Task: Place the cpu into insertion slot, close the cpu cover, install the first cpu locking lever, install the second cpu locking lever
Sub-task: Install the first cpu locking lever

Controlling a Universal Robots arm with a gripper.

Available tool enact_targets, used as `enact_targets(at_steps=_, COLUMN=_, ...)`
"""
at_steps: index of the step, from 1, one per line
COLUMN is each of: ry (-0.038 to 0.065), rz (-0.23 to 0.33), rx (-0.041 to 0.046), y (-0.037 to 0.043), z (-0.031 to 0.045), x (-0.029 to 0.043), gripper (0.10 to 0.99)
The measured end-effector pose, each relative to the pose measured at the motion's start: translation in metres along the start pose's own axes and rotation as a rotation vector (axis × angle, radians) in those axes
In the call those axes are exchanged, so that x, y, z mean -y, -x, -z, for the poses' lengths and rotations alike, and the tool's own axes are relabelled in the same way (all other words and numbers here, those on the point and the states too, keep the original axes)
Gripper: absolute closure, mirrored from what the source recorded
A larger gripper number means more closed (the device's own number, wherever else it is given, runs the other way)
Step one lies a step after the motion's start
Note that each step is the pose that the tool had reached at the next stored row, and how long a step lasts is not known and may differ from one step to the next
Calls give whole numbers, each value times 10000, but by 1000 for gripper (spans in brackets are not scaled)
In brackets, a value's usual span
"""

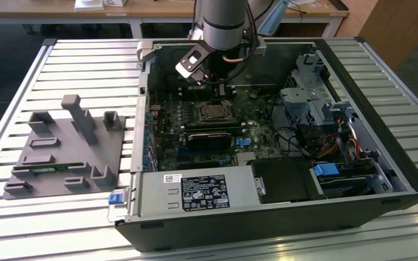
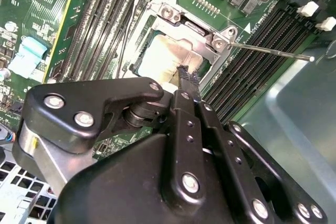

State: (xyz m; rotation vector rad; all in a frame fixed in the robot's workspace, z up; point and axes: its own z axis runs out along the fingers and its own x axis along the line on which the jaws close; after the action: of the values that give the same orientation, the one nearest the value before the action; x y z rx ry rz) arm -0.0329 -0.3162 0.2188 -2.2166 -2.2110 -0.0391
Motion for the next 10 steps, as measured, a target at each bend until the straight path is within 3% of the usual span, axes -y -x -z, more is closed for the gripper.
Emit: enact_targets(at_steps=10, ry=1, rz=0, rx=-1, y=-1, z=29, x=0, gripper=980)
